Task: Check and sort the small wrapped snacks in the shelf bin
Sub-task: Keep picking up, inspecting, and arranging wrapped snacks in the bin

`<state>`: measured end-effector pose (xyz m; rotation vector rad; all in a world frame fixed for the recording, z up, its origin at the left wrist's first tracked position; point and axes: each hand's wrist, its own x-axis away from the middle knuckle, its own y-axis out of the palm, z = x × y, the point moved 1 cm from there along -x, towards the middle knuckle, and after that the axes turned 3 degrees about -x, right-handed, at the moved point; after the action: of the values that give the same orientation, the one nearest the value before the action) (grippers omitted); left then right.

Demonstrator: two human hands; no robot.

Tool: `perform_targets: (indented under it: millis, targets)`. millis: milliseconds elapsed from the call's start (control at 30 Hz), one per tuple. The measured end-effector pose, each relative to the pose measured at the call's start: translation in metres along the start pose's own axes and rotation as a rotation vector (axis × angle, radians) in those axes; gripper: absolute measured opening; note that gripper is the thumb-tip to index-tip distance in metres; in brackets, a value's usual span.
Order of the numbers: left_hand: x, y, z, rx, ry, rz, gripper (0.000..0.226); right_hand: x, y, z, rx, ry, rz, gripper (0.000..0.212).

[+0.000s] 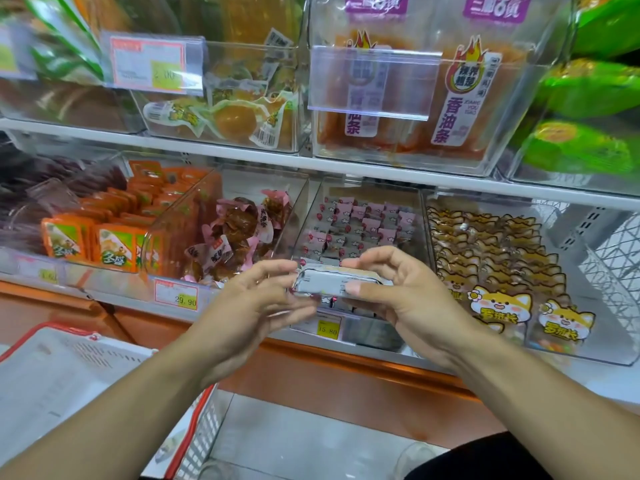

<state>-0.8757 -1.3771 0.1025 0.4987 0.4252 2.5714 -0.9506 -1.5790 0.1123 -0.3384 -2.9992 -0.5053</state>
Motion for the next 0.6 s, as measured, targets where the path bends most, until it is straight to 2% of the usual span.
perform_targets:
  millis: [100, 167, 267, 367, 500, 600]
  targets:
    - [0.002, 0.007, -0.002, 0.047, -0.102, -0.146, 0.044, -0.001, 0.0, 0.004, 0.107, -0.076, -0.019, 0.046]
    - [0.003, 0.013, -0.004, -0.008, -0.114, -0.106, 0.047, -0.001, 0.0, 0.006, 0.139, -0.106, -0.053, 0.052]
    - [0.0, 0.015, -0.007, -0.001, -0.102, 0.009, 0.036, -0.001, -0.001, 0.009, 0.198, -0.132, -0.092, 0.053]
    - [-0.002, 0.012, -0.005, 0.019, -0.03, 0.0, 0.023, -0.001, -0.002, 0.009, 0.249, -0.117, -0.067, 0.051]
    - [-0.004, 0.009, -0.002, -0.01, 0.105, -0.004, 0.032, -0.002, 0.0, 0.005, 0.068, 0.031, -0.069, 0.06]
    - [-0.004, 0.007, -0.002, -0.095, 0.193, -0.029, 0.033, 0.0, 0.004, 0.001, 0.041, 0.116, -0.09, 0.065]
